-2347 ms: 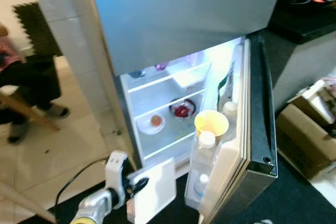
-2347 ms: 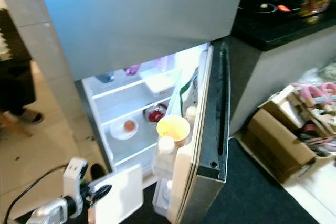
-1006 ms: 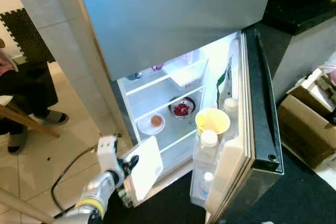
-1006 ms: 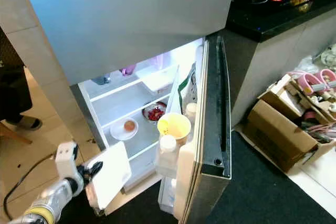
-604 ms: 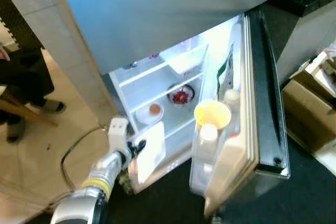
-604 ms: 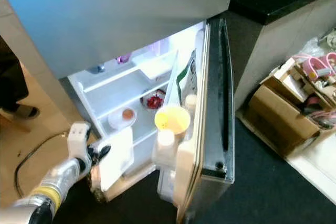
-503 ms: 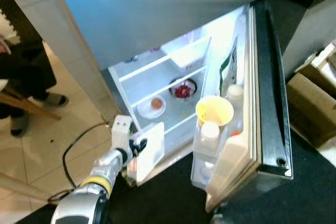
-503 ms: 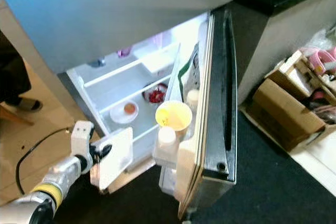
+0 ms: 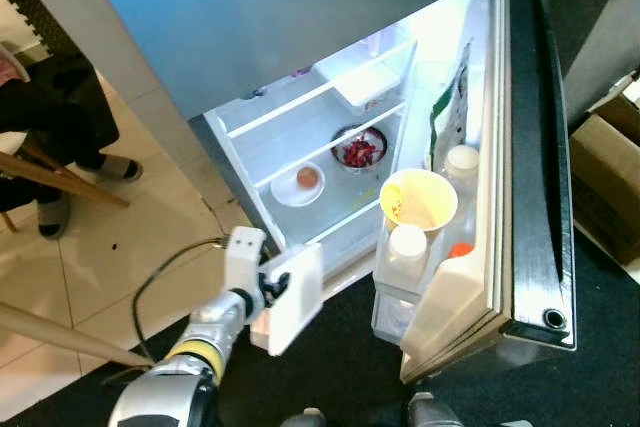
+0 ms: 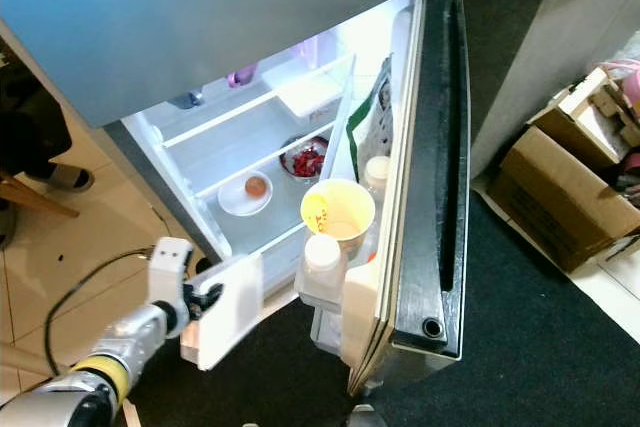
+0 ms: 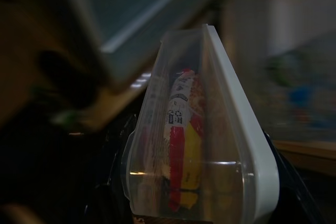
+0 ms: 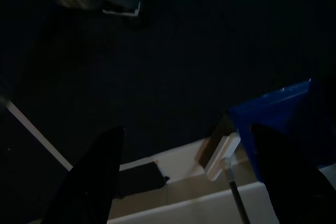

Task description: Restocking fridge

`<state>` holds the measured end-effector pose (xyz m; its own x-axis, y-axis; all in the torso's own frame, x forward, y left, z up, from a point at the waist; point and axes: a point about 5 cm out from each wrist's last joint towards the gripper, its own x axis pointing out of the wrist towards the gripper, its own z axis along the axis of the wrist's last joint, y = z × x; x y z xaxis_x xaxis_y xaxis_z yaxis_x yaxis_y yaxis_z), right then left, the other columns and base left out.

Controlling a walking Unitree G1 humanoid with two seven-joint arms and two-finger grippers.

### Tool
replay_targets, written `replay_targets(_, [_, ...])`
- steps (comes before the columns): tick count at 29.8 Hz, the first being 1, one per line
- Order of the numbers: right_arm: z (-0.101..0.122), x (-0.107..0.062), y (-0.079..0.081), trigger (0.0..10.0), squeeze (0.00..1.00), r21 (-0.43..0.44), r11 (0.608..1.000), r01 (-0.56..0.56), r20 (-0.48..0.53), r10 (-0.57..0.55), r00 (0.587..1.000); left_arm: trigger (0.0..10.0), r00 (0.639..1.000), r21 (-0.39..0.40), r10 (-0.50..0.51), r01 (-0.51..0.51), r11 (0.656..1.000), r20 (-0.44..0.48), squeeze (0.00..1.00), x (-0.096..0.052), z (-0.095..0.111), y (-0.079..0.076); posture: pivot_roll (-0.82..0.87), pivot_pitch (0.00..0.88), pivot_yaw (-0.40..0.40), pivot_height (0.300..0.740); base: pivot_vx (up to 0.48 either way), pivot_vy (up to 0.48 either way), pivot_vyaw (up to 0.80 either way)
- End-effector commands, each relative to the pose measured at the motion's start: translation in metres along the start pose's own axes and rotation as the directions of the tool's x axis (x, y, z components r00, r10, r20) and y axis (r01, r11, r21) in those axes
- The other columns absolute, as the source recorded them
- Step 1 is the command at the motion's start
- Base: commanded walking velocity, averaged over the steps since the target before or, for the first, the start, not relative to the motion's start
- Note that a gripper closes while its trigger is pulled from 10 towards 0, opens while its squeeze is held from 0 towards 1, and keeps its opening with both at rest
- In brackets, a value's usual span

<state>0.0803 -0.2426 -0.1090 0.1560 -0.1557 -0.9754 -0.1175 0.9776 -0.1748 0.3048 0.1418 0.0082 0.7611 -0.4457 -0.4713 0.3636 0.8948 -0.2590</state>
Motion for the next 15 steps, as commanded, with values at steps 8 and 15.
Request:
replay_targets(8, [-0.008,0.001,0.006,10.0,0.00,0.000,1.000,-0.003,-0.018,0.003,1.000,10.0,0.971,-0.082,-0.234,0.229,0.970,-0.054,0.00,0.013,-0.022,-0.050,-0.11,0.279,0.153,0.740,0.000,0.000,0.00])
replay_targets(15, [-0.010,0.001,0.007,10.0,0.00,0.009,1.000,0.002,-0.020,-0.002,1.000,10.0,0.911,-0.114,-0.413,0.409,0.905,-0.010,0.00,0.027,-0.015,-0.100,-0.12,0.272,0.162,0.740,0.000,0.000,0.00])
